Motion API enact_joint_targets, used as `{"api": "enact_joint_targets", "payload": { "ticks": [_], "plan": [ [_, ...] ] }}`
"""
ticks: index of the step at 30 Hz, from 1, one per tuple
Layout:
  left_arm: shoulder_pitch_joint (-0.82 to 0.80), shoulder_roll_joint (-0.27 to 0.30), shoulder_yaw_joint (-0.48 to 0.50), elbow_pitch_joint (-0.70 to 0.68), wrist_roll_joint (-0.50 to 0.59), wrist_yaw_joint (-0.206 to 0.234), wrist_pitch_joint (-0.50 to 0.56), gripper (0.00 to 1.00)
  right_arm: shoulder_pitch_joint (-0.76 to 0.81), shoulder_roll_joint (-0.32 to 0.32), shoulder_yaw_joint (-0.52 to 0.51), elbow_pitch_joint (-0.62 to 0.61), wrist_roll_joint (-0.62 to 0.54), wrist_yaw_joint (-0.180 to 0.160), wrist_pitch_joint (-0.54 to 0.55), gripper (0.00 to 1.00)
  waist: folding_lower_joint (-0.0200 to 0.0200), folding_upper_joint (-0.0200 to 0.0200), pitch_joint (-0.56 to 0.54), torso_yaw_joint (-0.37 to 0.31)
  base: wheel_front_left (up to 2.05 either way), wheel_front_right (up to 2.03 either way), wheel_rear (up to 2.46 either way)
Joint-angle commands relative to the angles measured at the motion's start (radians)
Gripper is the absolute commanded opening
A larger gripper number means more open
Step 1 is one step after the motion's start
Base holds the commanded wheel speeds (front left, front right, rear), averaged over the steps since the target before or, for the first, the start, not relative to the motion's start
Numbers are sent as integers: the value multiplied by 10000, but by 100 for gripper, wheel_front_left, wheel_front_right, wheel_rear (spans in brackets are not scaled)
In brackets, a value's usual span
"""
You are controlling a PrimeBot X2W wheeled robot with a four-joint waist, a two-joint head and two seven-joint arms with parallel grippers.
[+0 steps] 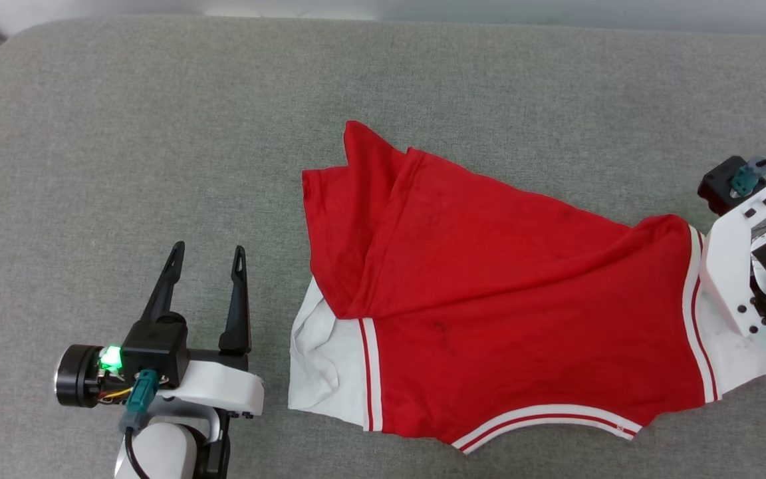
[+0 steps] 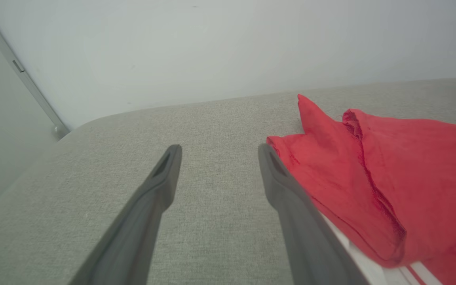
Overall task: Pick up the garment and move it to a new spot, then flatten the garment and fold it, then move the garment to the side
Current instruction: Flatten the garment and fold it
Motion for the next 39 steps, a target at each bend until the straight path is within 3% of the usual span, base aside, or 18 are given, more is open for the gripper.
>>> {"api": "enact_joint_targets", "payload": {
  "ticks": [1,4,5,6,12,18,23,28,34,39],
  "plan": [
    [-121,-58,32,28,75,-56,-25,100,245,198,226,307,27,2,-28,0,-1,0,-11,2,0,0,0],
    [-48,-77,149,126,151,-117,-25,100,343,461,291,711,278,13,-394,0,-1,0,-195,-108,0,0,0],
    [-13,-58,179,147,188,-158,-25,100,316,466,290,765,277,14,-639,45,-1,0,-291,-151,0,0,0],
    [12,-35,213,170,217,-176,-25,100,266,425,245,798,240,13,-990,100,-1,0,-407,-188,0,0,0],
    [-24,241,372,279,324,-503,-25,100,405,-42,-141,528,-37,-1,-3458,100,-1,0,-1204,-349,0,0,0],
    [-410,824,355,329,235,-1113,234,100,1186,128,-1780,326,-545,-1,-6236,100,-1,0,-1798,-415,0,0,0],
    [-1098,1457,30,-1,161,-1835,1629,100,2255,557,-3587,-145,-1312,-1,-7630,100,-1,0,-2038,-480,0,0,0],
    [-1842,2129,-625,-495,-657,-2350,3980,100,3719,1319,-5484,-1090,-2467,1,-7872,100,-1,0,-2131,-541,0,0,0],
    [-2788,3425,-2387,-1402,-2883,-2421,7180,100,5398,2231,-7240,-2850,-3755,-1,-7159,100,-1,0,-2104,-605,0,0,0],
    [-3615,4636,-3922,-1945,-4803,-2426,9397,100,6227,2795,-8053,-4190,-4375,-1,-6470,100,-1,0,-1992,-667,0,0,0]
  ]
}}
